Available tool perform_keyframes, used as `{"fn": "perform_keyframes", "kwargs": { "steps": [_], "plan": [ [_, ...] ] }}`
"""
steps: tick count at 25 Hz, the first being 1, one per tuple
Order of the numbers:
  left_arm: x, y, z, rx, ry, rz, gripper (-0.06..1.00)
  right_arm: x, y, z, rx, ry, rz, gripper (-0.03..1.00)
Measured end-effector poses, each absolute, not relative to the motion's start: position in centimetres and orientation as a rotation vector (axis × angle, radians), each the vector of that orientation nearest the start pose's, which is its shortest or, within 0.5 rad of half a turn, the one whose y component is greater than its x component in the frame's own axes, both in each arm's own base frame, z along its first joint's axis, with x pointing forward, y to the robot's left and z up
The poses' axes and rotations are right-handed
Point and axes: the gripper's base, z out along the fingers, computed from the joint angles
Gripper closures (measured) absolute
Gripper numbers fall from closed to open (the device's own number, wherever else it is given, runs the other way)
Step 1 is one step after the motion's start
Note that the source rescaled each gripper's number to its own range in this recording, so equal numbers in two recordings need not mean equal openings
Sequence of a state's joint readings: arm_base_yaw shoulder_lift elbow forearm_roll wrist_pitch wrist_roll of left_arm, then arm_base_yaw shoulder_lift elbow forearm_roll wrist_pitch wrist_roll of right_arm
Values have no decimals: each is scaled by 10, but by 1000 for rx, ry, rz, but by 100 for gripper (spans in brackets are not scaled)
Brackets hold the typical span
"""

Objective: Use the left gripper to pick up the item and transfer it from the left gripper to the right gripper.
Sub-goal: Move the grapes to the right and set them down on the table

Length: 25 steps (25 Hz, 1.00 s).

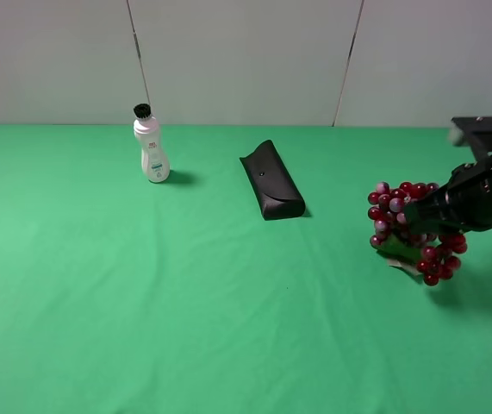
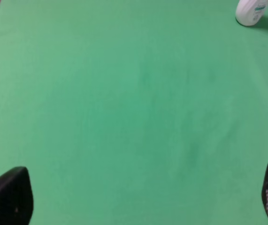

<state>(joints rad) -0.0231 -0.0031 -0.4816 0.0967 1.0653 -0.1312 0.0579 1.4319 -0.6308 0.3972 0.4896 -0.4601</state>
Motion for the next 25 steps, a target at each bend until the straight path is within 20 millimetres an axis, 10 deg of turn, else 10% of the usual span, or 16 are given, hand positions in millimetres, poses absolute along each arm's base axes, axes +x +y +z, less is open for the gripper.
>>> {"fn": "perform_keyframes", "kwargs": {
  "steps": [17,19,22,25],
  "plan": [
    [-3,8,272,-115,2057,21,-2,233,33,149,-287,2914,314,96],
    [-3,8,272,-115,2057,21,-2,232,34,149,-281,2922,320,78],
    [-3,8,272,-115,2057,21,-2,232,34,149,-208,2933,328,18],
    [-3,8,272,-115,2057,21,-2,233,34,149,-151,2936,331,1]
  ]
}}
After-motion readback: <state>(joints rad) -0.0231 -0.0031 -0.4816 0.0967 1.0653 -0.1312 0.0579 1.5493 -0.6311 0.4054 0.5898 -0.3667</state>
